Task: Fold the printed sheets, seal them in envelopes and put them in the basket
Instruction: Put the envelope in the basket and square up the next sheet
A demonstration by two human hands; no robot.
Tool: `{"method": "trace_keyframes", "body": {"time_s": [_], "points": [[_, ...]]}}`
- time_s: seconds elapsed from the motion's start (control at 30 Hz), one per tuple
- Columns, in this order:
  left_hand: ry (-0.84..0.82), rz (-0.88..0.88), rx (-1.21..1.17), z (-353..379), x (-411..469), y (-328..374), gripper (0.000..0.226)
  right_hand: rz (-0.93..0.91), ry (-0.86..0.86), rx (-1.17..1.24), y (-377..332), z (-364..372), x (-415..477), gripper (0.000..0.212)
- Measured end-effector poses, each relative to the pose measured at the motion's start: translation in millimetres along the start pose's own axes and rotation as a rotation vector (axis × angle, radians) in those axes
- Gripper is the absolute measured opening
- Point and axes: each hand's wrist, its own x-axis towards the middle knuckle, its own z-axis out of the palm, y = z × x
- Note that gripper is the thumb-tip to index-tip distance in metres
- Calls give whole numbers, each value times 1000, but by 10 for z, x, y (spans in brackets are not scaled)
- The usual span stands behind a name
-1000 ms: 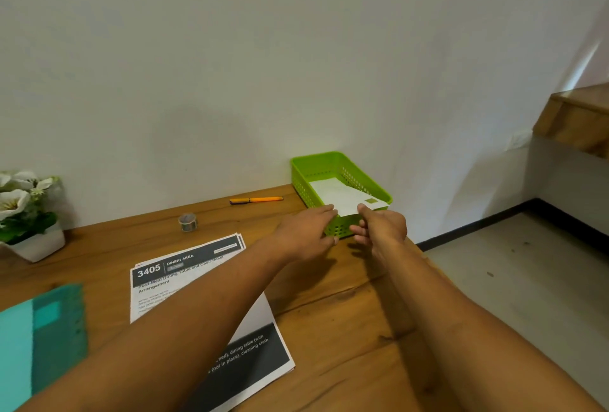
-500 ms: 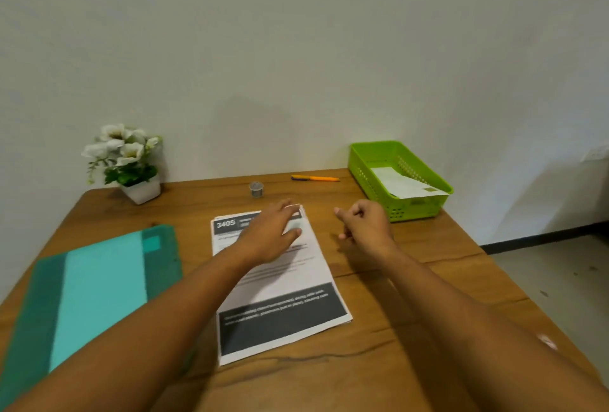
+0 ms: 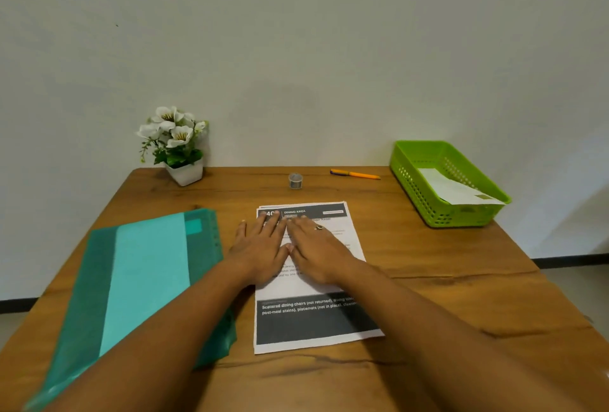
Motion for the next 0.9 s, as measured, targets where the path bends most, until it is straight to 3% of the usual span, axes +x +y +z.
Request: {"method": "trace_keyframes", "body": {"time_s": [0.17,0.3,0.43,0.57,0.67,0.77,0.83,0.9], "points": [[13,2,29,57,29,-51,67,6,-117,-98,255,62,-8,76],[17,2,10,67,50,-59,70,184,-165,-143,698,-99,29,86],[1,12,-10,14,61,-65,71,278,-214,-166,1049,-252,38,85],[143,2,-135,-255,211,-165,58,281,-212,-132,1037,-284,75,84],[125,-46,-140,-394,392,-303,60,301,-183,-71,1028,-400,141,84],[85,-55,-114,-458,506,-347,62,325,-143,22,1041,-542,235,66],[116,-47,-109,-487,549,-342,56,313,-115,63,1054,-598,277,61],[174,-51,-120,-496,560,-329,44,325,-75,109,1062,-628,299,69]]}}
